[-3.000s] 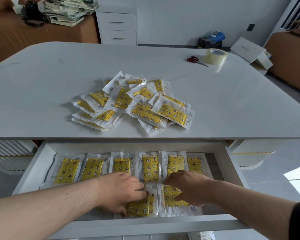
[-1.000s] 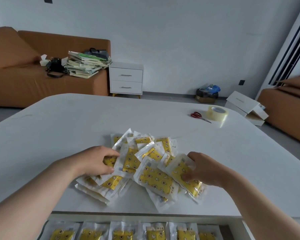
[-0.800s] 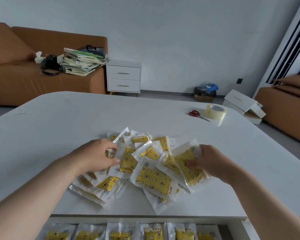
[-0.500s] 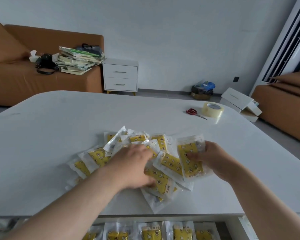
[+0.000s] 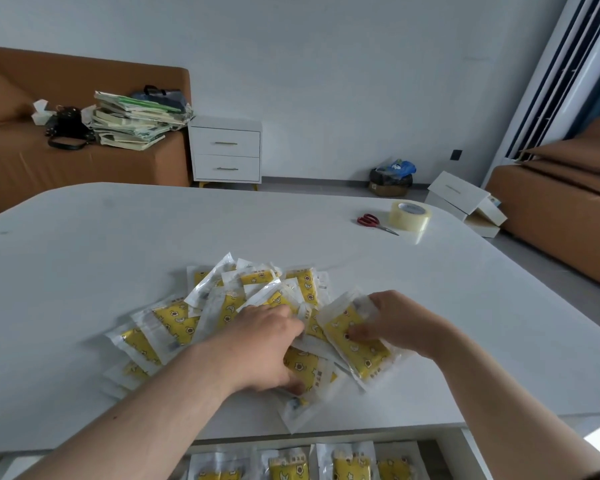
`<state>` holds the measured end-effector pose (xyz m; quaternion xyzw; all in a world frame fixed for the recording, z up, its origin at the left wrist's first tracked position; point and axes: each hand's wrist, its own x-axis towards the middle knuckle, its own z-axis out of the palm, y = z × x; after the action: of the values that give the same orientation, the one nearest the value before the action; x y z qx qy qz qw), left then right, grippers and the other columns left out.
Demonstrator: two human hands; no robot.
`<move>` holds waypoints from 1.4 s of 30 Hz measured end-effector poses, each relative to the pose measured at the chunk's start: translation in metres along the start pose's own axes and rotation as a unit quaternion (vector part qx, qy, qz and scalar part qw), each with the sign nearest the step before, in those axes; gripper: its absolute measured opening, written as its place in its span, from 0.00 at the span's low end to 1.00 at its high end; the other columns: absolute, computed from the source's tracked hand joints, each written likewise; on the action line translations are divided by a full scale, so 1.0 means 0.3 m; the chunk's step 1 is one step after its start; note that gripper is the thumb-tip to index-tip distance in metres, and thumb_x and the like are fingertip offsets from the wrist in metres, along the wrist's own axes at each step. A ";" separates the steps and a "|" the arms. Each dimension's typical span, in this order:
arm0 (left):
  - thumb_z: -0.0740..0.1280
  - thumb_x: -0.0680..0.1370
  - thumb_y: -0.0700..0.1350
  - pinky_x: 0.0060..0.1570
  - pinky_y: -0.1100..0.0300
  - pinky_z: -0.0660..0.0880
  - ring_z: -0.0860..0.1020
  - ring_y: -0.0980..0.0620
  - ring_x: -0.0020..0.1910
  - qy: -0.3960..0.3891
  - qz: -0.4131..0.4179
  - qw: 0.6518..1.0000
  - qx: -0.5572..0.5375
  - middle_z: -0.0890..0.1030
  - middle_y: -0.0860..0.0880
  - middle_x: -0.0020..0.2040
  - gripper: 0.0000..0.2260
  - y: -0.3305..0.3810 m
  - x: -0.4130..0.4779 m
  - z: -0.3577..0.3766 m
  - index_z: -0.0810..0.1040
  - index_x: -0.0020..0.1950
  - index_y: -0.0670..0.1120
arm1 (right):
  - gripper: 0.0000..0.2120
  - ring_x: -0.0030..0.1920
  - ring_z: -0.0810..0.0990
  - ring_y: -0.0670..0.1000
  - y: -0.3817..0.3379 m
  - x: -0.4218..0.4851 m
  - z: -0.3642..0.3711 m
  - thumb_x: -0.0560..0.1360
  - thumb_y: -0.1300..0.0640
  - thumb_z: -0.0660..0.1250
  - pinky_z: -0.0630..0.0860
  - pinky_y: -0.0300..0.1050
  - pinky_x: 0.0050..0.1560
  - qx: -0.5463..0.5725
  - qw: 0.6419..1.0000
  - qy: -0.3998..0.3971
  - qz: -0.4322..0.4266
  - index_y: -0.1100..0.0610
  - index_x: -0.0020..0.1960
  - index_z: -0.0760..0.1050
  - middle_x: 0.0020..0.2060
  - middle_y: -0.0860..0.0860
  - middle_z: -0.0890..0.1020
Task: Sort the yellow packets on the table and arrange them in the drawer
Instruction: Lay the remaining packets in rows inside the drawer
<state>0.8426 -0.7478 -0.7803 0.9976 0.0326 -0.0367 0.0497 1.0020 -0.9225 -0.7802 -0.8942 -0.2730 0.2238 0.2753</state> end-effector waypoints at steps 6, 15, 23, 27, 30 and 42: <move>0.75 0.66 0.63 0.64 0.58 0.68 0.70 0.52 0.65 0.028 -0.011 1.000 0.001 0.74 0.55 0.64 0.34 -0.003 0.002 0.002 0.70 0.68 0.53 | 0.16 0.42 0.82 0.44 -0.049 -0.003 0.012 0.67 0.48 0.77 0.79 0.40 0.43 -0.099 0.994 -0.022 -0.029 0.47 0.54 0.79 0.42 0.44 0.83; 0.76 0.63 0.64 0.59 0.56 0.72 0.73 0.51 0.60 0.031 -0.014 0.999 -0.010 0.78 0.57 0.58 0.31 -0.003 0.012 -0.002 0.76 0.61 0.55 | 0.13 0.42 0.86 0.49 0.024 -0.009 -0.018 0.69 0.55 0.76 0.84 0.48 0.48 0.064 0.998 0.024 0.008 0.50 0.51 0.79 0.44 0.48 0.86; 0.77 0.67 0.56 0.44 0.57 0.73 0.74 0.55 0.47 -0.038 -0.007 0.999 -0.005 0.74 0.57 0.45 0.16 -0.052 0.052 -0.076 0.74 0.45 0.52 | 0.17 0.51 0.85 0.62 0.116 -0.005 -0.046 0.71 0.67 0.74 0.80 0.64 0.54 0.332 0.943 -0.036 -0.007 0.61 0.59 0.79 0.51 0.59 0.86; 0.77 0.68 0.51 0.39 0.55 0.71 0.75 0.54 0.42 -0.075 -0.004 0.997 0.024 0.75 0.55 0.41 0.14 -0.063 0.135 -0.140 0.71 0.40 0.52 | 0.14 0.53 0.84 0.64 0.141 -0.014 -0.051 0.73 0.67 0.72 0.80 0.64 0.55 0.418 0.907 -0.044 0.001 0.66 0.58 0.79 0.52 0.63 0.85; 0.78 0.67 0.52 0.40 0.57 0.72 0.74 0.54 0.44 -0.104 0.012 0.994 0.039 0.73 0.58 0.43 0.16 -0.057 0.187 -0.133 0.70 0.39 0.55 | 0.13 0.52 0.85 0.63 0.141 -0.011 -0.043 0.73 0.66 0.71 0.82 0.60 0.51 0.437 0.899 -0.044 -0.003 0.66 0.58 0.79 0.52 0.63 0.85; 0.78 0.67 0.56 0.53 0.58 0.69 0.71 0.52 0.57 -0.094 0.060 0.988 0.111 0.72 0.57 0.54 0.20 -0.051 0.217 -0.120 0.72 0.51 0.55 | 0.13 0.53 0.85 0.62 0.142 -0.009 -0.033 0.74 0.66 0.71 0.80 0.63 0.56 0.436 0.899 -0.044 0.001 0.65 0.58 0.79 0.52 0.62 0.85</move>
<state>0.9090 -0.7250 -0.7511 0.9892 -0.0368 -0.1303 -0.0566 1.0210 -0.9576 -0.7983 -0.6743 -0.1588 0.3603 0.6248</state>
